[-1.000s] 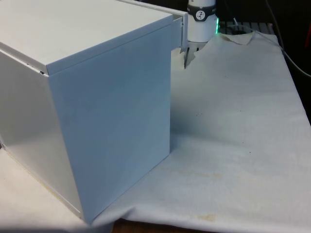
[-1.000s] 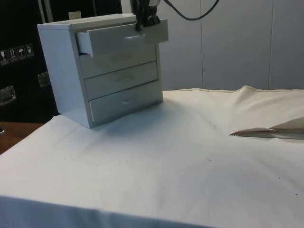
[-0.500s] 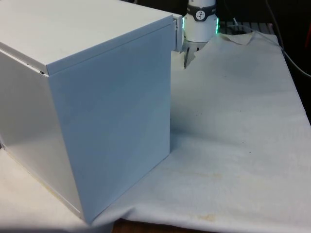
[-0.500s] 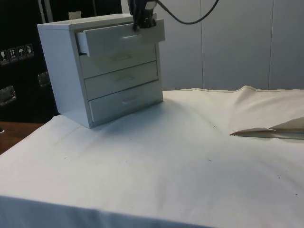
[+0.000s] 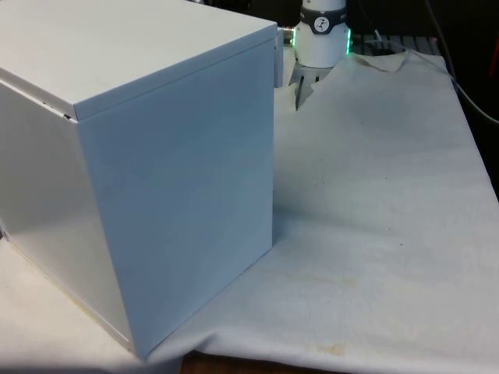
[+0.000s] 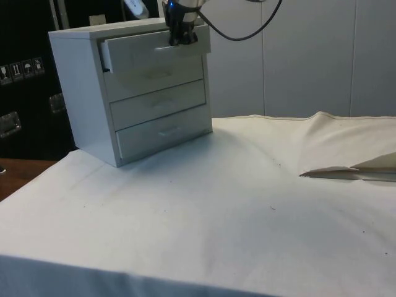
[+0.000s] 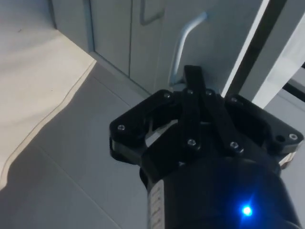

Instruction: Open the drawer, then close it.

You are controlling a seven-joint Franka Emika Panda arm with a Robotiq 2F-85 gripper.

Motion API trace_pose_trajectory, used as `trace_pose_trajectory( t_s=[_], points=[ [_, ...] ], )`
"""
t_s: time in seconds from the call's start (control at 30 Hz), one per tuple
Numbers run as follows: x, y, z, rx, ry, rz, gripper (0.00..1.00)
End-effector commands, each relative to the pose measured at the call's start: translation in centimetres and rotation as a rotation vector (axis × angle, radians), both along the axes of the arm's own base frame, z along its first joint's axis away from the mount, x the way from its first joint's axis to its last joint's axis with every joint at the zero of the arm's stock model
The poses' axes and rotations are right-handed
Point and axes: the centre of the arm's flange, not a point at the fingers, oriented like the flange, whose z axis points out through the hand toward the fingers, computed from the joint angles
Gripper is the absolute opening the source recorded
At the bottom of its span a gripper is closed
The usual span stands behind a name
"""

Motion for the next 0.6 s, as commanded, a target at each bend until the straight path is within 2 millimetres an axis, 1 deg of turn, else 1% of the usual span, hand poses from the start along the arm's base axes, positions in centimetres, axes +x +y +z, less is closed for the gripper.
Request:
trace_pose_trajectory(
  t_s=[0.0,0.23,0.27,0.3,0.43,0.47,0.5,0.57],
  points=[
    [0.6,-0.4,0.0,-0.011,-0.018,0.001,0.00],
    [0.6,-0.4,0.0,-0.011,-0.018,0.001,0.00],
    [0.1,0.1,0.1,0.000,-0.005,-0.003,0.00],
    [0.7,-0.4,-0.1,-0.011,-0.020,-0.001,0.00],
    [0.6,-0.6,0.4,-0.009,-0.026,-0.004,0.00],
    [0.1,0.1,0.1,0.000,-0.005,-0.003,0.00],
    [0.1,0.1,0.1,0.000,-0.005,-0.001,0.00],
    [-0.1,-0.1,1.0,0.001,-0.018,-0.002,0.00]
  ],
)
